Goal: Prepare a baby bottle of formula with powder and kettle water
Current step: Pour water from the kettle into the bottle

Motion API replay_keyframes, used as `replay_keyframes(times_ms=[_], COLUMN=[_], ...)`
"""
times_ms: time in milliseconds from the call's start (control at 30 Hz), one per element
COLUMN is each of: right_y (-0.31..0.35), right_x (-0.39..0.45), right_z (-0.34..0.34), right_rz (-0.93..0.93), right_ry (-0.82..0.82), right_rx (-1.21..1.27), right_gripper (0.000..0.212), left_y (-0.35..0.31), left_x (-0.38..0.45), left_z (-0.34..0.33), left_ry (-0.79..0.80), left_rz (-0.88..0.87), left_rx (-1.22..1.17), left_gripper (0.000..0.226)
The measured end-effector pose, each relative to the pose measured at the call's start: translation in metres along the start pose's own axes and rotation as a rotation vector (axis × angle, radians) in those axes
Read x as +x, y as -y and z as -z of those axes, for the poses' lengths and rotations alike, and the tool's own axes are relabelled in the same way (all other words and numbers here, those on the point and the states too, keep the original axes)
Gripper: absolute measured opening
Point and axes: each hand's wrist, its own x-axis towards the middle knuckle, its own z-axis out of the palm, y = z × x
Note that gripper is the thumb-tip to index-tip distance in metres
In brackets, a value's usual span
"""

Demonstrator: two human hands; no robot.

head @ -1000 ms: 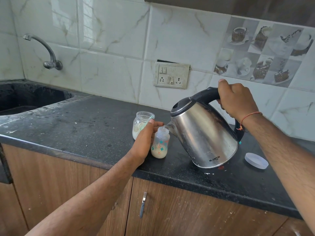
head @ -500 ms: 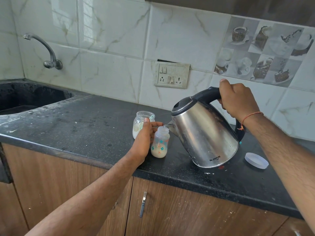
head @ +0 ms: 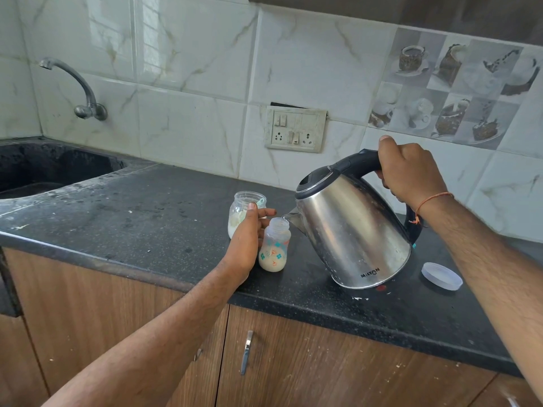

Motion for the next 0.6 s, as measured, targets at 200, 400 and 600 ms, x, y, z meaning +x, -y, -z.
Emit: replay_keyframes(times_ms=[200,400,600], right_y=[0.0074,0.0091,0.0093], right_x=[-0.0063,-0.0067,-0.0076], right_z=[0.0023,0.0032,0.0029], right_rz=[-0.064,-0.067,-0.077], right_ry=[-0.016,-0.012,-0.016], right_rx=[0.079,0.076,0.098], right_gripper=[0.061,0.060,0.062], left_y=[0.0000,-0.0027,-0.0067], left_x=[-0.0013,-0.0040,-0.0067], left_z=[-0.0003,-0.0017,-0.0024], left_ry=[-0.017,-0.026,-0.019], left_rz=[-0.023,-0.021,0.009], left_rx=[0.014,-0.003,0.012], left_gripper=[0.067,0.065,0.063])
